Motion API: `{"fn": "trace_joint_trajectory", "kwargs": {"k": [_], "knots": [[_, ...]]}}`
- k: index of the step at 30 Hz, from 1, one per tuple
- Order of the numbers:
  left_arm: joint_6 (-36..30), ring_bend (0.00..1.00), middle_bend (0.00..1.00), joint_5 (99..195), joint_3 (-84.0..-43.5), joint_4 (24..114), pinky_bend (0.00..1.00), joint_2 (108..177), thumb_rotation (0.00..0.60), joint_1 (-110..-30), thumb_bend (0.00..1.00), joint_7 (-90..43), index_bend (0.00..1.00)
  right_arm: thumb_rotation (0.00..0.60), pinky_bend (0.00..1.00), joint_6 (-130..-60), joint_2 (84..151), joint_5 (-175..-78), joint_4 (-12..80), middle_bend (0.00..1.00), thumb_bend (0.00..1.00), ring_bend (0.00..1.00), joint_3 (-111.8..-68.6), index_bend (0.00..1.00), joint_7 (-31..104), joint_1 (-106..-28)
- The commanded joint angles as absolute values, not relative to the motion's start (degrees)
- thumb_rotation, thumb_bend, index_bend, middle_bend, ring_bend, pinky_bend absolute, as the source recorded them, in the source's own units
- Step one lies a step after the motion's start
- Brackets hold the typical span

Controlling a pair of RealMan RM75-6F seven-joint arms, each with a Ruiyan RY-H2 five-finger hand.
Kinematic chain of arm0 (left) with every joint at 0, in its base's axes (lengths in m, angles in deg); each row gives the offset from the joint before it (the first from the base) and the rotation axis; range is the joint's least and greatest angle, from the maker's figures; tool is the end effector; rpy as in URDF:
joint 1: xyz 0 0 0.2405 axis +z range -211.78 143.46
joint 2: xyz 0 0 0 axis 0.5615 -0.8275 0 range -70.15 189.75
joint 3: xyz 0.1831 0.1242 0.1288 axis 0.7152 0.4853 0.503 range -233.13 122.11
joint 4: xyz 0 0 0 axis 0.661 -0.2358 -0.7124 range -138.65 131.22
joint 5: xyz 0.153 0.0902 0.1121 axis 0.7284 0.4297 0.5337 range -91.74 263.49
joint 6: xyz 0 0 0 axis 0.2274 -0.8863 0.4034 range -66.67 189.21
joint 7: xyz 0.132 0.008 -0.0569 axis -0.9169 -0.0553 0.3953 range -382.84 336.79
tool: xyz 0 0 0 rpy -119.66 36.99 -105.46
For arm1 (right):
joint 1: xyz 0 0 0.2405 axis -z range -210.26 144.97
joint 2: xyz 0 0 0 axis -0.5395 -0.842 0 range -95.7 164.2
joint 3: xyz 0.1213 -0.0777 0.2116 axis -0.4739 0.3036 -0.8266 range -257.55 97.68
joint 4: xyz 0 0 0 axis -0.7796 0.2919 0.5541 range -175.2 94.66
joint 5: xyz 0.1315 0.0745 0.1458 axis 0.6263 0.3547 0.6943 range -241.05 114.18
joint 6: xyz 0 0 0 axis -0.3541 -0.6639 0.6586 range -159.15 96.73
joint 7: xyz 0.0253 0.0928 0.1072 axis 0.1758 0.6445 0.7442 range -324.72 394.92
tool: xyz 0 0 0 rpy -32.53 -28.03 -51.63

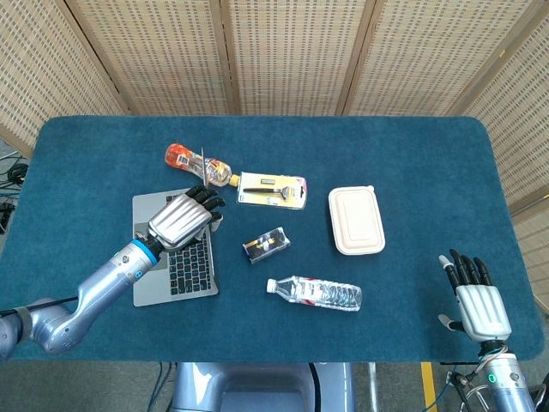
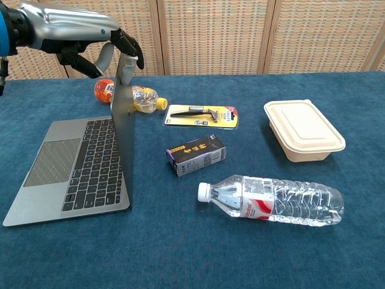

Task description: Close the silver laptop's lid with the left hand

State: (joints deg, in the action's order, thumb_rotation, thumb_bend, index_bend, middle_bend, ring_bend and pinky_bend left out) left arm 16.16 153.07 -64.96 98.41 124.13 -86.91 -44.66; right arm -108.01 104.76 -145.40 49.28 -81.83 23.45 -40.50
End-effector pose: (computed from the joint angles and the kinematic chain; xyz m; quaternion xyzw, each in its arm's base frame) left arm -0.0872 0.3527 0.0754 -0.8385 -0.2344 -0.3287 0.3660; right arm -0.3177 -0.1920 0.1087 0.6460 -0.3896 0.3041 0.5818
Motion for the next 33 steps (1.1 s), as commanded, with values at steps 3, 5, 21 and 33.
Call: {"fn": "trace_joint_trajectory", "kwargs": {"k": [3, 5, 21, 33], "knots": [[15.68, 0.16, 0.27, 153.36, -64.74, 98.84, 0.15, 123.69, 0.6, -86.98, 1.0, -45.18, 0.54, 0.6, 0.0, -107.93, 104.82, -145.45, 49.23, 0.0, 0.05, 0.0, -81.75, 0.0, 23.43, -40.54], [15.61, 0.16, 0.27, 153.38, -64.57, 99.11, 0.15, 123.42, 0.6, -87.0, 1.0, -45.48, 0.55, 0.6, 0.0, -107.9, 104.83, -145.47, 49.23, 0.0, 0.05, 0.0, -81.74, 0.0, 23.39, -40.56], [15.1, 0.18, 0.31, 152.17, -62.15, 102.19, 0.15, 119.31, 0.6, -86.86, 1.0, -51.07, 0.59, 0.6, 0.0, -108.01, 104.81, -145.45, 49.28, 0.0, 0.05, 0.0, -81.72, 0.0, 23.31, -40.54], [13.66, 0.18, 0.32, 152.3, -60.14, 104.43, 0.15, 116.58, 0.6, -85.51, 1.0, -53.41, 0.61, 0.6, 0.0, -108.23, 104.79, -145.25, 49.24, 0.0, 0.05, 0.0, -81.86, 0.0, 23.31, -40.47]]}}
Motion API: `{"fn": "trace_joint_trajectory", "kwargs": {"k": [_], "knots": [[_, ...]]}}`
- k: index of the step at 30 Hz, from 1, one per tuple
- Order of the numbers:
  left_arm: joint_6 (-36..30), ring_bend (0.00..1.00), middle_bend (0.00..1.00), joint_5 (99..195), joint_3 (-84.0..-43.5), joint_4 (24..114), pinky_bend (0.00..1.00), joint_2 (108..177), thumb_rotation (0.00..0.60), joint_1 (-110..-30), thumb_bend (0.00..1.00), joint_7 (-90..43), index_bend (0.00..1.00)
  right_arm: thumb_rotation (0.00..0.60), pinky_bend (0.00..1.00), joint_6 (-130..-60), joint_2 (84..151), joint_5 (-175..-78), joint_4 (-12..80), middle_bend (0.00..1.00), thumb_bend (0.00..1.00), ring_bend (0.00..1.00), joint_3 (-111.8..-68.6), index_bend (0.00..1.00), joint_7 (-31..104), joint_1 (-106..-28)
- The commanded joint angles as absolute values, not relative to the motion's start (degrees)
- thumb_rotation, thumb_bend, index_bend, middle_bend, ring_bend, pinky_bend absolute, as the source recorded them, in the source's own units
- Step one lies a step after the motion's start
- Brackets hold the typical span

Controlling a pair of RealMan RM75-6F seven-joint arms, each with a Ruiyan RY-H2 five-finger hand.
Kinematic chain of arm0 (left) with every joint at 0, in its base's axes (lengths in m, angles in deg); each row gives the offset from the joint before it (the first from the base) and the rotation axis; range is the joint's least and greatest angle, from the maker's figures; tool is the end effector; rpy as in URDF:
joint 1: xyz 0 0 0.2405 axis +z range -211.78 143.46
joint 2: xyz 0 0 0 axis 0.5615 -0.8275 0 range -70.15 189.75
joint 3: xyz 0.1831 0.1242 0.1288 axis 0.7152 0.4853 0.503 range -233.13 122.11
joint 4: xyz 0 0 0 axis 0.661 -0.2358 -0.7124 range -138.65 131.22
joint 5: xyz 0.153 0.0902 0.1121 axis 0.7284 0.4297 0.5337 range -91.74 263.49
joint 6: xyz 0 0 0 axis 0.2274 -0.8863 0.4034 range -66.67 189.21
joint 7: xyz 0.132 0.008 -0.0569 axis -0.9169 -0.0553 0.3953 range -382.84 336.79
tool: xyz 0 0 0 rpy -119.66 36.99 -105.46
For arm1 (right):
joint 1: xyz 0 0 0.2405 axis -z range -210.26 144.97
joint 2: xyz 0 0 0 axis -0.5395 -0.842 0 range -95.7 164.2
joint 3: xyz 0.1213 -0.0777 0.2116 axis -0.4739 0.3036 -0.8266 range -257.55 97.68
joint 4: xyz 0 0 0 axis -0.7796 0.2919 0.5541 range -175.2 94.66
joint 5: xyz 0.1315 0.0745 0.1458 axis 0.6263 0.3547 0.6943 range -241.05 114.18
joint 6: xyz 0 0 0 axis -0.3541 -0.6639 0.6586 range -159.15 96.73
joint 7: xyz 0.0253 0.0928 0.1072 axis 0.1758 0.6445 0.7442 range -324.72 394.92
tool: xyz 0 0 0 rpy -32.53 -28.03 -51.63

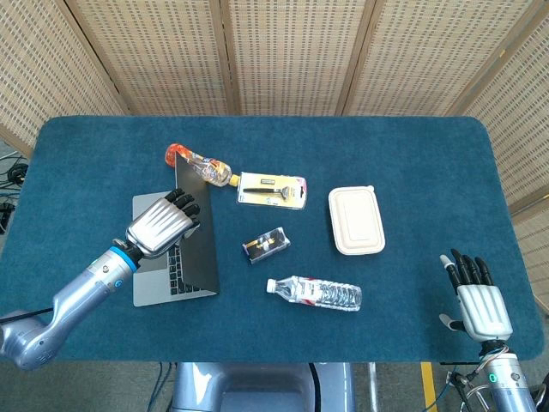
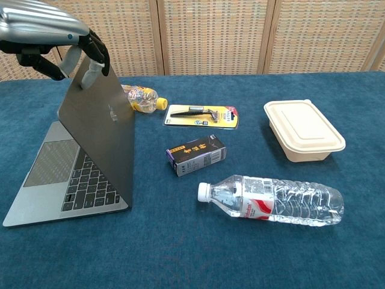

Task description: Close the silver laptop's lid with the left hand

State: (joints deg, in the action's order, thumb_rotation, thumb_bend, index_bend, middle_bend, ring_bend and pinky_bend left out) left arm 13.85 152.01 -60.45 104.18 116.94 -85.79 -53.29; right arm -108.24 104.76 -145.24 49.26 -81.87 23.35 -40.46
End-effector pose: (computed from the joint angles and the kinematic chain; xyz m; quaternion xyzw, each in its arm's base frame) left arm -0.1089 0.3355 0.1014 -0.8538 -0.1839 -0.2685 0.4063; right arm -0.3180 -0.1920 0.1095 0.6444 -0.3888 0.3041 0.5841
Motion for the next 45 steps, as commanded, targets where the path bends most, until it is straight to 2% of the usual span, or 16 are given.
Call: {"fn": "trace_joint_trajectory", "kwargs": {"k": [1, 29, 45], "knots": [[13.54, 0.19, 0.32, 152.58, -59.89, 104.58, 0.15, 116.27, 0.6, -85.28, 1.0, -53.41, 0.61, 0.6, 0.0, -108.17, 104.83, -145.23, 49.22, 0.0, 0.05, 0.0, -81.86, 0.0, 23.25, -40.49], [11.27, 0.19, 0.32, 161.79, -54.26, 101.39, 0.15, 114.38, 0.6, -78.7, 1.0, -49.85, 0.62, 0.6, 0.0, -107.96, 105.17, -145.47, 49.34, 0.0, 0.05, 0.0, -81.43, 0.0, 22.2, -40.57], [12.1, 0.19, 0.32, 163.54, -52.11, 96.53, 0.15, 117.17, 0.6, -75.95, 1.0, -47.69, 0.62, 0.6, 0.0, -108.11, 105.18, -145.79, 49.5, 0.0, 0.05, 0.0, -81.12, 0.0, 21.85, -40.43]]}}
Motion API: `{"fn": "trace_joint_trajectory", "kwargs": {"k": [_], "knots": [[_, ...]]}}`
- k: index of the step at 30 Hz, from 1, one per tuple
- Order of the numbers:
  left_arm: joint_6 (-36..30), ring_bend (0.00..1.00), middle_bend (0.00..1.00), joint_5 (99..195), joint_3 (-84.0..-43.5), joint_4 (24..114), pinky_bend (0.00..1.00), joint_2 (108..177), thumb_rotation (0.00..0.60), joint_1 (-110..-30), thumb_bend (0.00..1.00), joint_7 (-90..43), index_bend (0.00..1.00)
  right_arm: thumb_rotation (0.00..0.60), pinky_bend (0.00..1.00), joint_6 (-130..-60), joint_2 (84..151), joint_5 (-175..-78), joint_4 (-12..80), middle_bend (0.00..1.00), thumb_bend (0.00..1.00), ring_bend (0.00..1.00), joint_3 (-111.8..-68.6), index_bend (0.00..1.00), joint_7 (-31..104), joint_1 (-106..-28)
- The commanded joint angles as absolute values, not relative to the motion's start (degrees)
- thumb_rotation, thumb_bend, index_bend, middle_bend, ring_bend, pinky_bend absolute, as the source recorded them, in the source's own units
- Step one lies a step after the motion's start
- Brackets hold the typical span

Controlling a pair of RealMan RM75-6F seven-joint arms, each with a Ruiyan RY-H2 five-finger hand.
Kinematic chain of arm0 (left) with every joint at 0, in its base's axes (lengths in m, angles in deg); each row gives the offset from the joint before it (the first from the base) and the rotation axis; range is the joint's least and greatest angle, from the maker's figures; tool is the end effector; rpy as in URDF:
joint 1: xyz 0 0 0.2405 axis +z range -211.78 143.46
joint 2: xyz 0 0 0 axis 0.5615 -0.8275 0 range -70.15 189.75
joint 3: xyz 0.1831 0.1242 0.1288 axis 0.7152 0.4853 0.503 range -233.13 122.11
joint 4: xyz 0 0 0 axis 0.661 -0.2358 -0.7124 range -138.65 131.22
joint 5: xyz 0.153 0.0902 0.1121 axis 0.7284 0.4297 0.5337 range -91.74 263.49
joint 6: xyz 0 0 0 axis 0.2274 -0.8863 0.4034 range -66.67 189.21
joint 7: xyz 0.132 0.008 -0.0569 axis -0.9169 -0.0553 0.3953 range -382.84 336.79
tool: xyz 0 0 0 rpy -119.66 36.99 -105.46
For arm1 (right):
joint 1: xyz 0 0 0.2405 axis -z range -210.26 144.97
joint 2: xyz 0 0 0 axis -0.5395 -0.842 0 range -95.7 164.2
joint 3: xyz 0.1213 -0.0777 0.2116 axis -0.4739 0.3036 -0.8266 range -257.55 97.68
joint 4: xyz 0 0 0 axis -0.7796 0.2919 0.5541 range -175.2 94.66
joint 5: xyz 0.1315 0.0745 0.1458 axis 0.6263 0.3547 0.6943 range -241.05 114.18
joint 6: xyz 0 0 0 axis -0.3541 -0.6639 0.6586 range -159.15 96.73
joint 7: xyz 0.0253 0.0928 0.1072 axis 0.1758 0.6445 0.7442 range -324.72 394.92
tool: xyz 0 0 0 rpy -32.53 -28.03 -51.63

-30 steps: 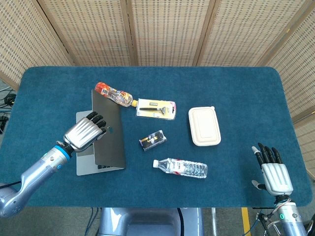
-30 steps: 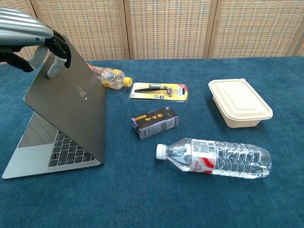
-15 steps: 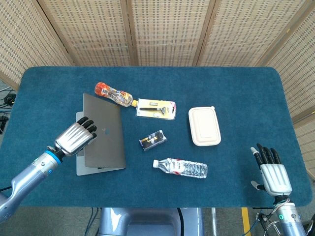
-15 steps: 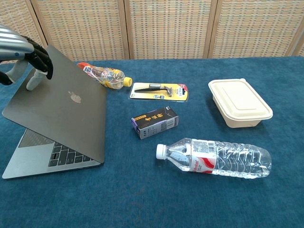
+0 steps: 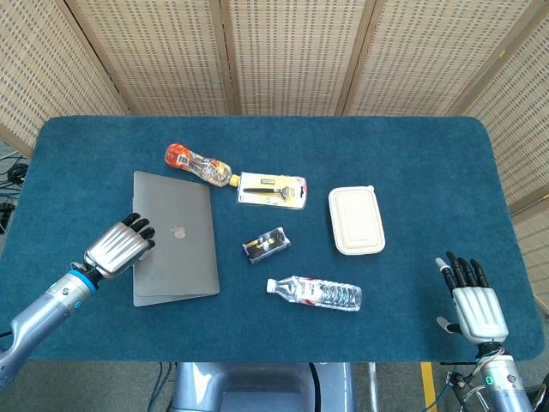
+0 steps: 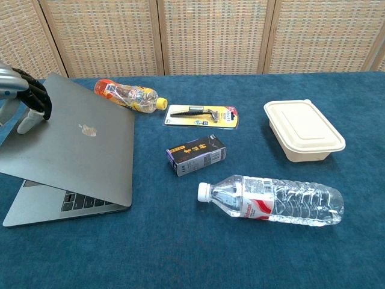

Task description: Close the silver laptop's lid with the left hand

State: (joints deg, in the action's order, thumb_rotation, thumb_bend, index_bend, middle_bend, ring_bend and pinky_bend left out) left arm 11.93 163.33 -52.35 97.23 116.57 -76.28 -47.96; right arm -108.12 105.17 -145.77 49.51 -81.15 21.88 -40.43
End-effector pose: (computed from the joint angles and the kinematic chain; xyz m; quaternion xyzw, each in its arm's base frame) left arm -0.2026 0.3041 0.1041 -0.8639 -0.2013 -0.1899 0.4209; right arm -0.3161 -0.1887 0.1042 0.6540 -0.3847 0.2970 0.5797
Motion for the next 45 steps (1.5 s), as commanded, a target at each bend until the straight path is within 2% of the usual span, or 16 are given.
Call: {"fn": "trace_joint_trajectory", "kwargs": {"k": [1, 21, 33, 42, 43, 45], "knots": [[12.23, 0.19, 0.32, 163.6, -51.98, 96.15, 0.15, 117.49, 0.6, -75.83, 1.0, -47.64, 0.62, 0.6, 0.0, -108.1, 105.21, -145.83, 49.52, 0.0, 0.05, 0.0, -81.09, 0.0, 21.83, -40.43], [14.11, 0.19, 0.32, 162.75, -50.62, 89.81, 0.15, 122.41, 0.6, -74.25, 1.0, -49.53, 0.62, 0.6, 0.0, -108.18, 105.14, -146.0, 49.51, 0.0, 0.05, 0.0, -80.87, 0.0, 21.97, -40.25], [16.68, 0.19, 0.32, 159.96, -50.51, 84.1, 0.15, 127.78, 0.6, -73.99, 1.0, -50.51, 0.62, 0.6, 0.0, -107.66, 105.25, -145.41, 49.23, 0.0, 0.05, 0.0, -81.05, 0.0, 22.16, -40.37], [15.6, 0.19, 0.32, 159.73, -50.82, 82.63, 0.15, 129.14, 0.6, -73.31, 1.0, -50.32, 0.62, 0.6, 0.0, -107.81, 105.15, -145.56, 49.33, 0.0, 0.05, 0.0, -81.02, 0.0, 22.26, -40.31], [15.06, 0.19, 0.32, 159.83, -51.05, 82.81, 0.15, 129.01, 0.6, -73.12, 0.99, -49.86, 0.62, 0.6, 0.0, -107.82, 105.14, -145.55, 49.33, 0.0, 0.05, 0.0, -81.02, 0.0, 22.27, -40.31], [13.51, 0.19, 0.3, 160.31, -51.61, 83.66, 0.15, 128.44, 0.6, -72.52, 0.89, -48.23, 0.62, 0.6, 0.0, -107.88, 105.16, -145.58, 49.3, 0.0, 0.05, 0.0, -81.02, 0.0, 22.25, -40.29]]}}
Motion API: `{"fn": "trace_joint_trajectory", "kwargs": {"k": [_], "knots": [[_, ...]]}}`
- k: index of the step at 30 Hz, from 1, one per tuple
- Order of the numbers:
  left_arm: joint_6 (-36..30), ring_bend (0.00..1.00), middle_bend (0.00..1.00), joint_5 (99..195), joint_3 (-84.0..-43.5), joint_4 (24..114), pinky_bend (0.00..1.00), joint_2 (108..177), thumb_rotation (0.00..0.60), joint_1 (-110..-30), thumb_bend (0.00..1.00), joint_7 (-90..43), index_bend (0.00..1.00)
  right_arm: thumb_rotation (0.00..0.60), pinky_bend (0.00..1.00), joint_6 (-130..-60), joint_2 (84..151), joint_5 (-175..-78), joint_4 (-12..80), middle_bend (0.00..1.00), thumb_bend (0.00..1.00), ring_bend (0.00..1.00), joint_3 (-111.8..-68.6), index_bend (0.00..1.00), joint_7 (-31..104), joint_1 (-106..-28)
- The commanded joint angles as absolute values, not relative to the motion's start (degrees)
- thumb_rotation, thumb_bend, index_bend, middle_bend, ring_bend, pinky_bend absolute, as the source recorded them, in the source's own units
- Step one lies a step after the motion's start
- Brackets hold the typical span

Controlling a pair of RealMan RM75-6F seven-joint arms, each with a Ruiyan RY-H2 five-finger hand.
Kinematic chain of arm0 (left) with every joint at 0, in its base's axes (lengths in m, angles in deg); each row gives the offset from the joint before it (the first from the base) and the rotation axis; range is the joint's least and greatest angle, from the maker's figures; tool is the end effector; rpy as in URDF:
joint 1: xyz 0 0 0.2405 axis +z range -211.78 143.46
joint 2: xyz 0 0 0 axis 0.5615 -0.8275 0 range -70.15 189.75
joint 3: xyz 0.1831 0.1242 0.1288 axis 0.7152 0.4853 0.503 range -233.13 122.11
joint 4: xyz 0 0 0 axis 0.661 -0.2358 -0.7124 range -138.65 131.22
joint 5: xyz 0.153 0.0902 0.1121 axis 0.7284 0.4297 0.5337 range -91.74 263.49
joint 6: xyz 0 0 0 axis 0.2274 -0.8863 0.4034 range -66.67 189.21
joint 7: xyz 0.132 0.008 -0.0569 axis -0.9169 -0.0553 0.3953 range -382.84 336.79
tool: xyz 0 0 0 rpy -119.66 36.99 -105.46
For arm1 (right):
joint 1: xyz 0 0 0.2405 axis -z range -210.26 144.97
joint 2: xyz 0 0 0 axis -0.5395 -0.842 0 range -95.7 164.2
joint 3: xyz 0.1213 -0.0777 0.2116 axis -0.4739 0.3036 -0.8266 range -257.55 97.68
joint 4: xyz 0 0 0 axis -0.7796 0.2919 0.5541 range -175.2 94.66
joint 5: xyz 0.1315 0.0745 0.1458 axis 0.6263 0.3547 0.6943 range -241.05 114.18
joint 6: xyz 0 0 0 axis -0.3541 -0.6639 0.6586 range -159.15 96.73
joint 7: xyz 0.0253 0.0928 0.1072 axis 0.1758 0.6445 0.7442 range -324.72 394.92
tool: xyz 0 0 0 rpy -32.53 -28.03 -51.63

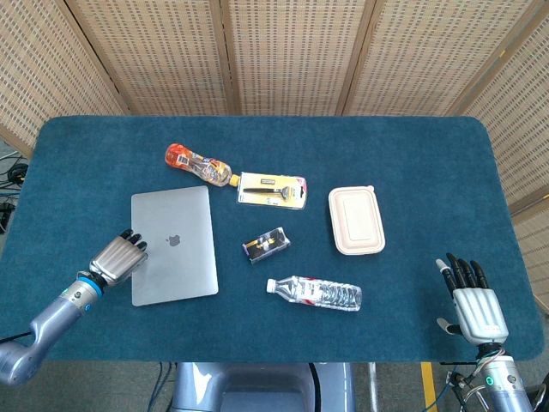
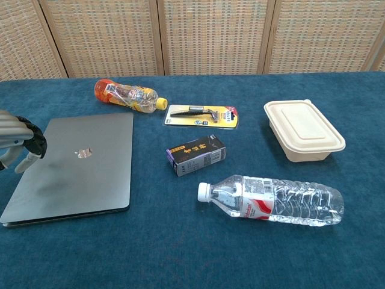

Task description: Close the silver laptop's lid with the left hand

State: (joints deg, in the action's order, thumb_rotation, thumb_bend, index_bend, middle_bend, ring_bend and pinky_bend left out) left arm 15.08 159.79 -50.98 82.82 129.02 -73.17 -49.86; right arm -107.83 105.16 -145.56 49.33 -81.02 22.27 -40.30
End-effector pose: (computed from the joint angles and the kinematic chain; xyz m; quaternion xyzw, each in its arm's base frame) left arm -0.2597 0.3072 0.0542 -0.8630 -0.2333 -0.1300 0.4289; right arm -0.3181 -0.1874 0.1037 0.6531 -0.3895 0.2946 0.5788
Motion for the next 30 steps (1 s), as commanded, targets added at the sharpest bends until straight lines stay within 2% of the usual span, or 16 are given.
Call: {"fn": "trace_joint_trajectory", "kwargs": {"k": [1, 3, 7, 10, 15, 18, 30], "knots": [[12.9, 0.19, 0.29, 160.55, -51.8, 83.95, 0.15, 128.25, 0.6, -72.29, 0.84, -47.65, 0.62, 0.6, 0.0, -107.91, 105.16, -145.59, 49.3, 0.0, 0.05, 0.0, -81.02, 0.0, 22.26, -40.27], [9.66, 0.18, 0.24, 161.69, -52.65, 85.44, 0.15, 127.26, 0.6, -71.05, 0.67, -45.12, 0.58, 0.6, 0.0, -107.93, 105.15, -145.57, 49.29, 0.0, 0.05, 0.0, -81.04, 0.0, 22.29, -40.26], [3.57, 0.11, 0.12, 163.92, -53.67, 87.86, 0.15, 125.71, 0.6, -68.54, 0.46, -41.37, 0.43, 0.6, 0.0, -107.93, 105.16, -145.55, 49.27, 0.0, 0.05, 0.0, -81.01, 0.0, 22.27, -40.23], [-2.24, 0.03, 0.02, 165.78, -54.02, 88.85, 0.15, 125.22, 0.6, -65.72, 0.37, -39.46, 0.3, 0.6, 0.0, -107.91, 105.21, -145.65, 49.31, 0.0, 0.05, 0.0, -80.94, 0.0, 22.1, -40.23], [-10.22, 0.0, 0.0, 166.83, -54.17, 87.87, 0.03, 127.4, 0.6, -61.07, 0.19, -41.11, 0.18, 0.6, 0.0, -107.88, 105.33, -145.85, 49.39, 0.0, 0.05, 0.0, -80.8, 0.0, 21.76, -40.26], [-13.99, 0.0, 0.0, 166.43, -54.22, 87.49, 0.0, 129.22, 0.6, -58.25, 0.16, -40.74, 0.14, 0.6, 0.0, -107.93, 105.36, -145.85, 49.3, 0.0, 0.05, 0.0, -80.83, 0.0, 21.75, -40.25], [-24.08, 0.0, 0.0, 166.79, -53.69, 85.53, 0.0, 134.65, 0.6, -49.34, 0.1, -39.11, 0.0, 0.6, 0.0, -108.42, 105.78, -146.43, 48.81, 0.0, 0.05, 0.0, -80.74, 0.0, 21.75, -40.15]]}}
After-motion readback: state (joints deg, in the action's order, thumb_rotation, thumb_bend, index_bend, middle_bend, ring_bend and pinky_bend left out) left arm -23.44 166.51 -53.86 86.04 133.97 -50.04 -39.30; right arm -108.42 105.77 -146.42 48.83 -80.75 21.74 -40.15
